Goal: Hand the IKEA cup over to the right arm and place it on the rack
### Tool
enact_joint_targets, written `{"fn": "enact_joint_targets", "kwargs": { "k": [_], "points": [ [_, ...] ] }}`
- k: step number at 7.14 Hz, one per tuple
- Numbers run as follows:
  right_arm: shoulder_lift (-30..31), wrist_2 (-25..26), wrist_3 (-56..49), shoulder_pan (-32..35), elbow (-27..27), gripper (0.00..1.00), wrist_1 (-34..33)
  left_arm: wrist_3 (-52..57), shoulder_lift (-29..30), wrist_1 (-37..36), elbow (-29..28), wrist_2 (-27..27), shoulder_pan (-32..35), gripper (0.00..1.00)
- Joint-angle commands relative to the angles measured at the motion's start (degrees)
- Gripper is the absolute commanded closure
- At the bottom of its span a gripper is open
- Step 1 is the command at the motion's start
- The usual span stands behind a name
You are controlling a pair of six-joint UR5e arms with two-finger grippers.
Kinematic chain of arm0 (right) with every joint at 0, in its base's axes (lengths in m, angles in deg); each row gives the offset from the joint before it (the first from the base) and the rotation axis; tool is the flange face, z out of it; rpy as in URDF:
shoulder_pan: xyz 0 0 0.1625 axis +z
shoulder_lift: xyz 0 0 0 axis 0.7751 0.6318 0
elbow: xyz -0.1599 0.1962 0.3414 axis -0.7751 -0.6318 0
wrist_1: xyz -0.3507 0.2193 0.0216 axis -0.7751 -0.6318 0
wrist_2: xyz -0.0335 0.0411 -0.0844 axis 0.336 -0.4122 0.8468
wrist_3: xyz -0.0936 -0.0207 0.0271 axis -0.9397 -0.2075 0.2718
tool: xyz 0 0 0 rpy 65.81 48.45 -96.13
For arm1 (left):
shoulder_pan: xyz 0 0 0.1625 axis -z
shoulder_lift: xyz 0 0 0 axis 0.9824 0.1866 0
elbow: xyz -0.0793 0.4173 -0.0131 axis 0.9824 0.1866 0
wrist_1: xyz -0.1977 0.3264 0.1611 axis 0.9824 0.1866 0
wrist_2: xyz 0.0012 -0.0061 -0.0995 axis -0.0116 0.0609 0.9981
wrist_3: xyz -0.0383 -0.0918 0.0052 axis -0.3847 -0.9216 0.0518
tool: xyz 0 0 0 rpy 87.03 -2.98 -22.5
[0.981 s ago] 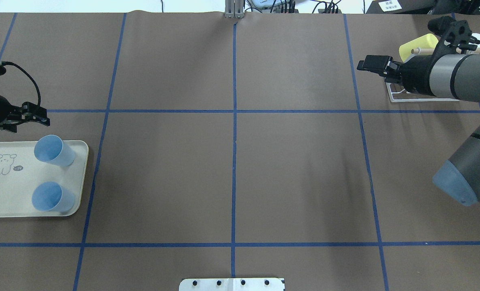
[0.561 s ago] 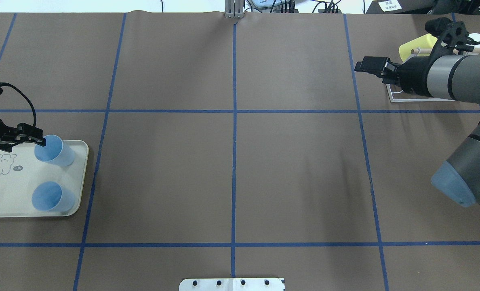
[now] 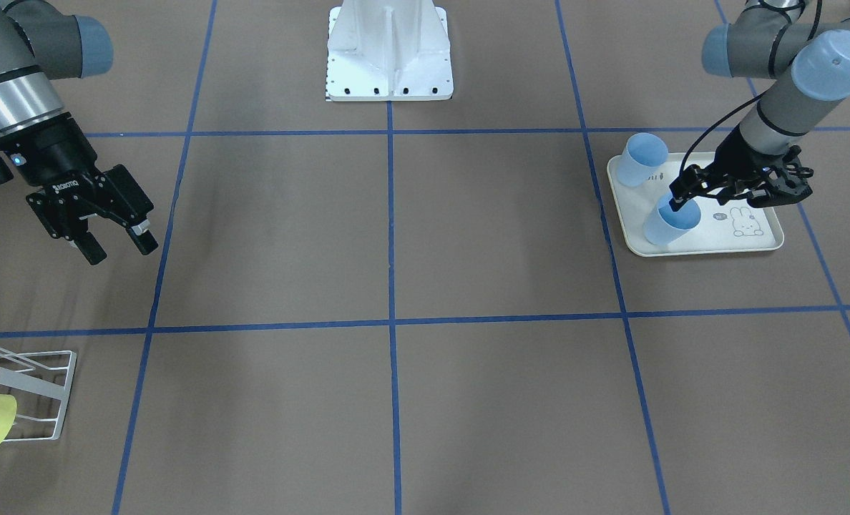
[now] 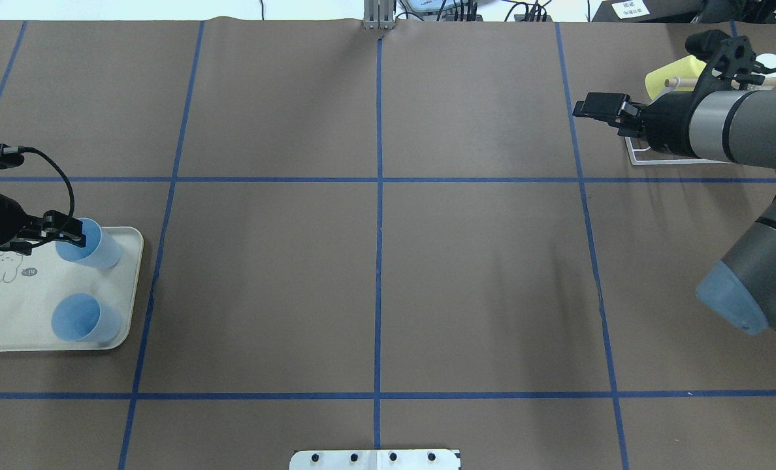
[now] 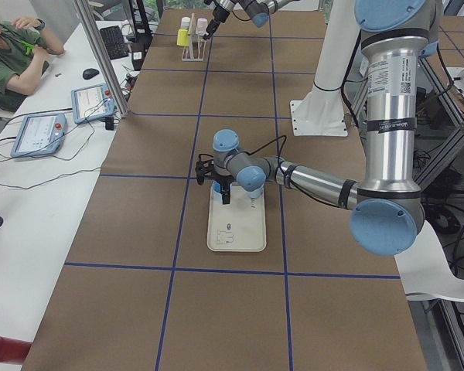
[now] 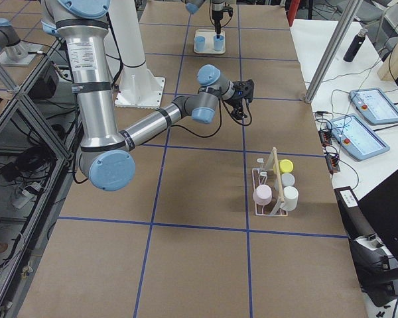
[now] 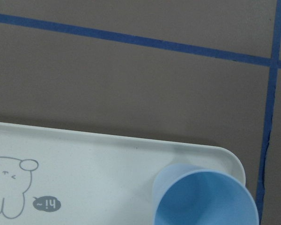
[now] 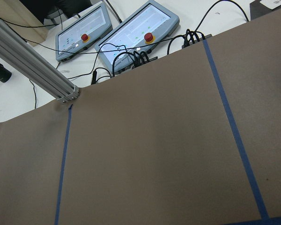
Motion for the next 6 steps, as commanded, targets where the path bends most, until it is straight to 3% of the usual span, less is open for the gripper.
{"fn": "enact_joint_targets", "kwargs": {
  "k": [1,2,3,6],
  "points": [
    [0.0,0.06,0.0,-0.09,-0.08,0.0,0.0,-0.01,0.21,0.06,-0.28,-0.37,-2.05,0.18],
    [0.0,0.07,0.0,-0.09,-0.08,0.0,0.0,-0.01,0.3,-0.02,-0.28,-0.55,-2.15,0.6],
    [0.0,0.15,0.0,-0.27,-0.08,0.0,0.0,0.33,0.13,-0.02,-0.37,-0.46,-2.15,0.96],
    [0.0,0.15,0.0,-0.44,-0.25,0.0,0.0,0.43,0.21,-1.85,0.06,0.24,-1.45,1.0]
  ]
}}
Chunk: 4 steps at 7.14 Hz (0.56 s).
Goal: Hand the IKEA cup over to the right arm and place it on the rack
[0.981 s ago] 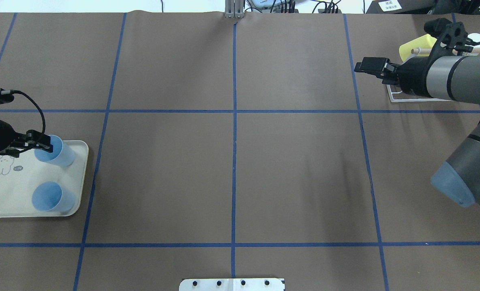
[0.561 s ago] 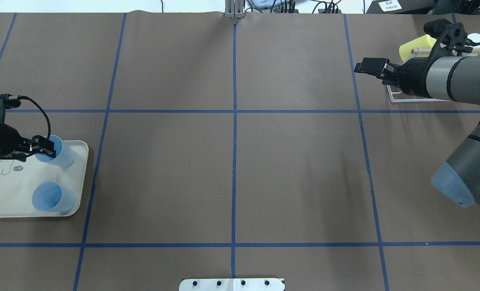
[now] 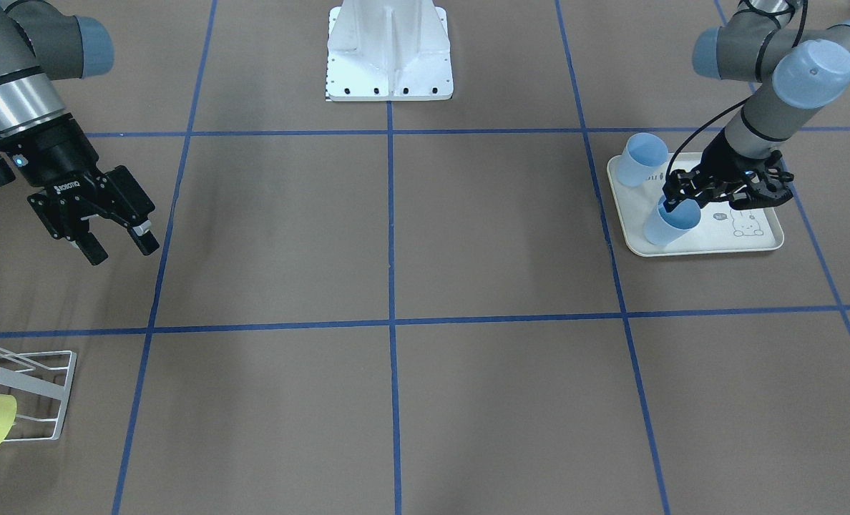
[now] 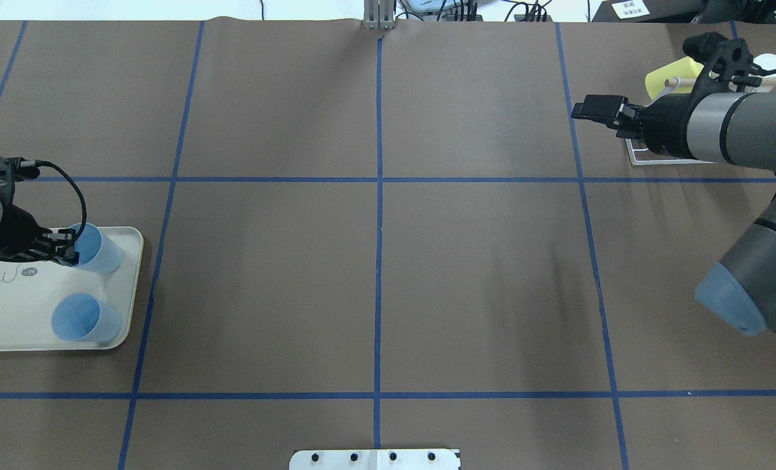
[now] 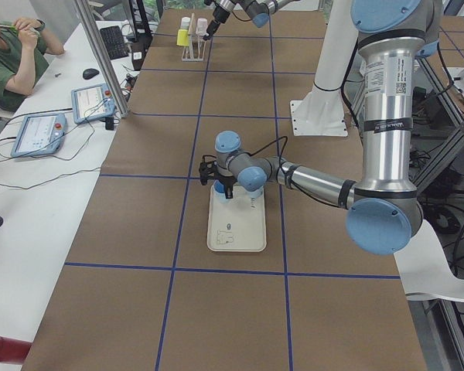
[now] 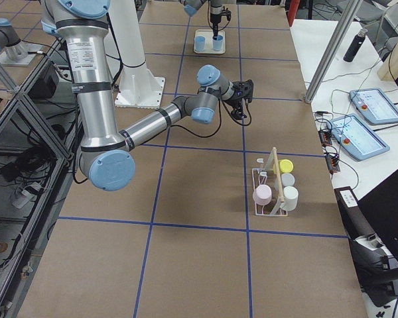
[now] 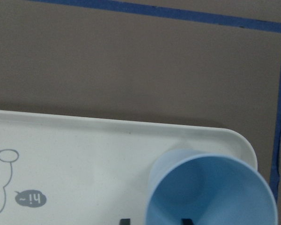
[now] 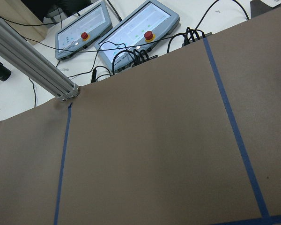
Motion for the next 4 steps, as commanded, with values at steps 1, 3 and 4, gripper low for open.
{"fn": "enact_joint_targets", "kwargs": {
  "k": [1,3,4],
  "points": [
    [0.0,0.01,0.0,-0.17,-0.12,0.0,0.0,0.12,1.04,-6.4,1.52,1.55,3.4,1.0],
    [-0.87,-0.08,0.0,-0.52,0.05,0.0,0.09,0.2,7.17,-18.87,7.03,7.71,12.37,1.0],
    [-2.27,-0.17,1.13,-1.05,-0.03,0.0,0.09,-0.84,10.42,-22.58,8.98,7.46,12.57,1.0]
  ]
}}
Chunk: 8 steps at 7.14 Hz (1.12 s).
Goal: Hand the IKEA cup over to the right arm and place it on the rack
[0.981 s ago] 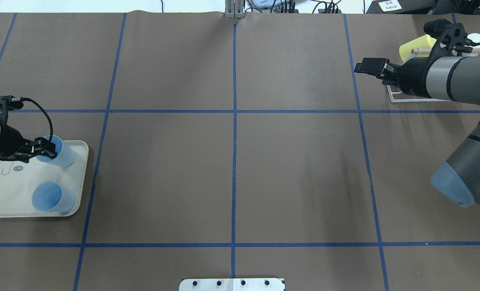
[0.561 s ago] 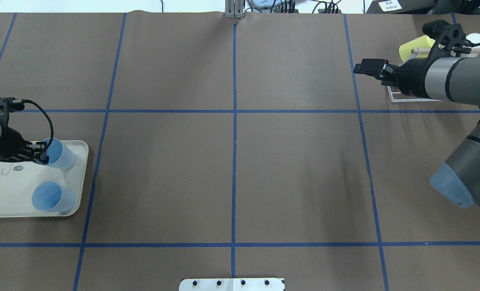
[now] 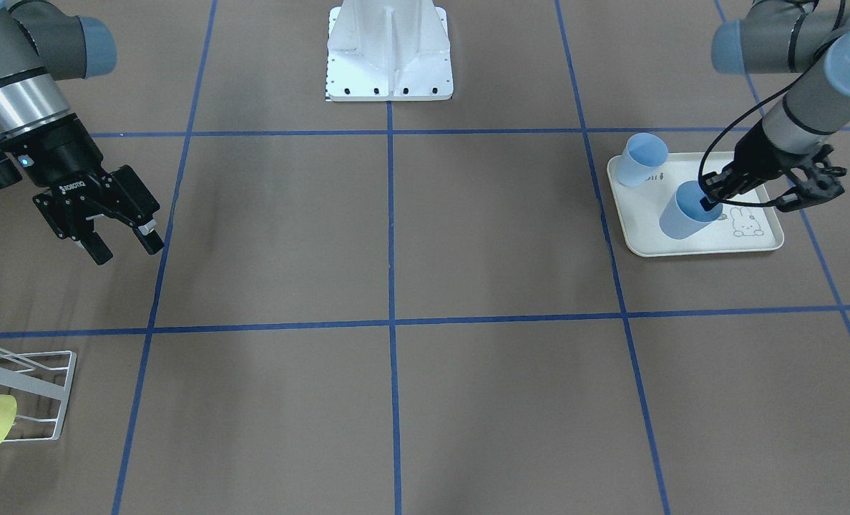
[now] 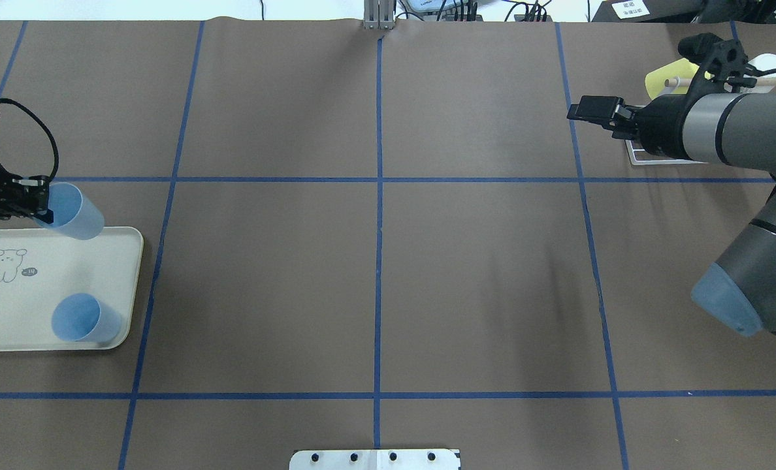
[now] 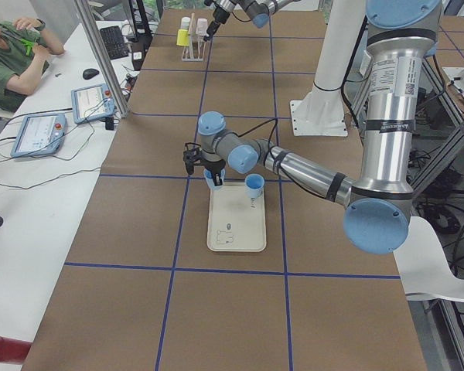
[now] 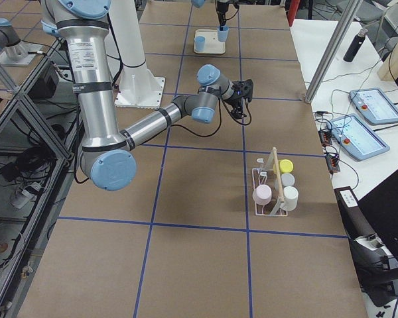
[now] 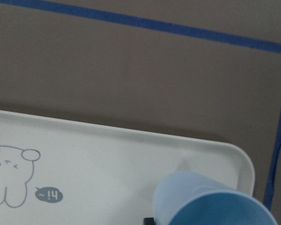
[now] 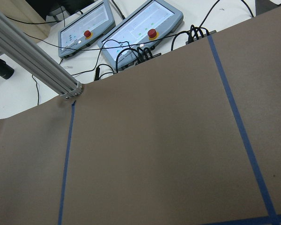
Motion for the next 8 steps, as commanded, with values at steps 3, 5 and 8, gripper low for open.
{"fn": "enact_joint_targets", "kwargs": {
  "k": [3,5,8],
  "points": [
    [-5.75,-0.1,12.26,-3.16,-0.65,0.0,3.69,-25.84,18.06,0.35,-1.93,-1.77,0.96,1.0],
    [-6.02,-0.01,18.34,-3.08,-0.75,0.0,6.97,-44.56,19.77,18.06,-5.53,-11.66,-5.96,1.0],
    [-6.2,-0.01,28.62,-3.25,-3.54,0.0,16.15,-68.49,23.28,38.39,-9.49,-32.13,-17.03,1.0]
  ]
}}
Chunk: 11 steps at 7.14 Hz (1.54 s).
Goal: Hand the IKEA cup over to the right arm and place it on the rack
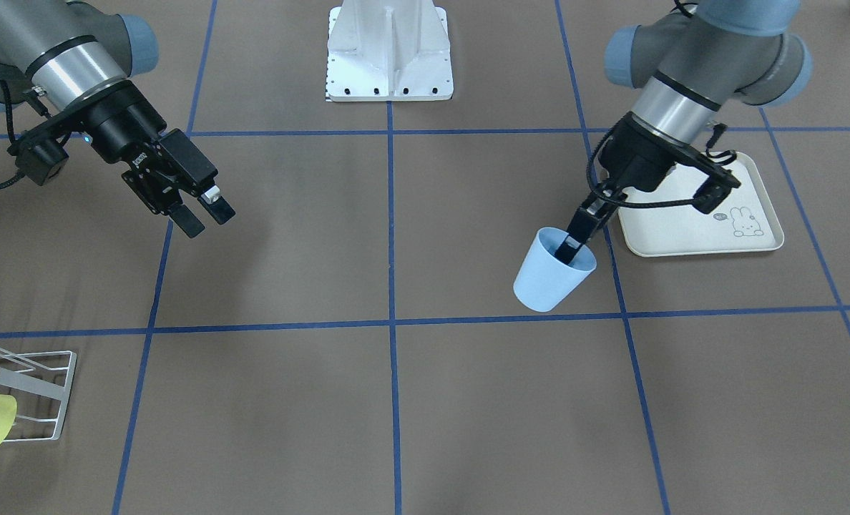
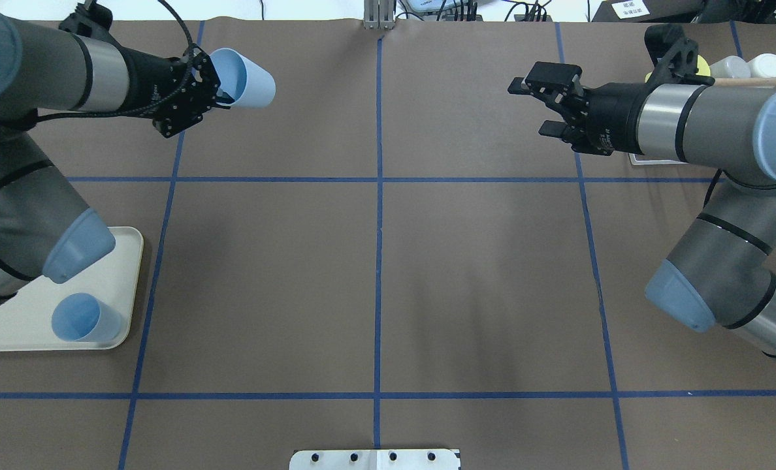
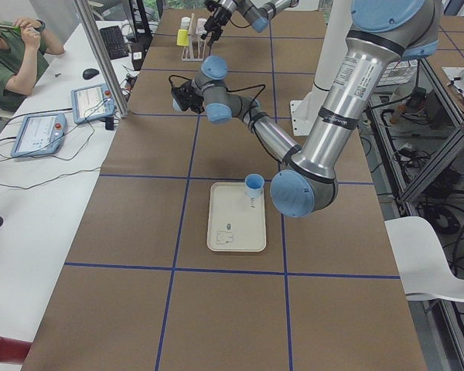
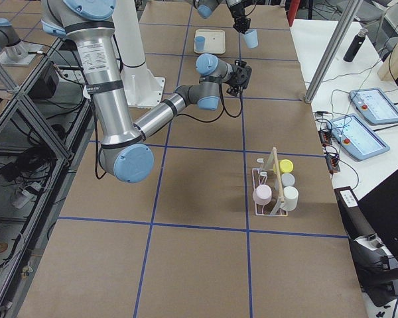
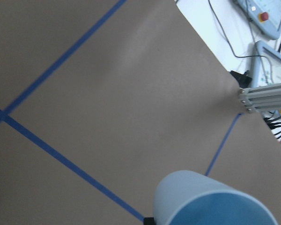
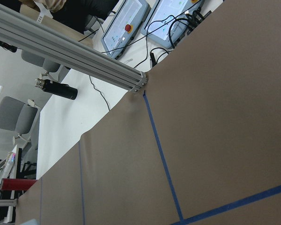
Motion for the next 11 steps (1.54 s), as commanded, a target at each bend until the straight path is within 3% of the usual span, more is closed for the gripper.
{"fn": "enact_joint_targets", "kwargs": {
  "k": [1,3,4,5,7,9,11],
  "points": [
    [0.02,-0.02,5.28,-0.28,-2.05,0.0,7.32,-13.31,1.53,15.27,-3.06,-15.99,-8.94,1.0],
    [-0.33,0.15,8.79,-1.94,-2.14,0.0,10.49,-21.31,1.71,31.88,-7.71,-25.43,-13.89,1.0],
    [-3.21,0.41,10.38,-3.26,-2.92,0.0,10.51,-22.92,2.06,37.1,-9.39,-27.39,-15.04,1.0],
    [-6.63,1.03,11.62,-5.71,-5.28,0.0,10.68,-22.94,2.06,38.54,-9.58,-27.49,-15.49,1.0],
    [-8.94,8.63,10.75,-10.02,-8.36,0.0,11.03,-22.77,5.11,38.99,-14.2,-28.71,-16.19,1.0],
    [-9.3,14.98,10.75,-12.58,-12.31,0.0,20.91,-21.72,6.02,46.52,-18.97,-35.29,-18.03,1.0],
    [-9.74,15.27,10.75,-12.5,-13.04,0.0,22.37,-21.53,7.16,46.47,-18.98,-35.4,-18.3,1.0]
  ]
}}
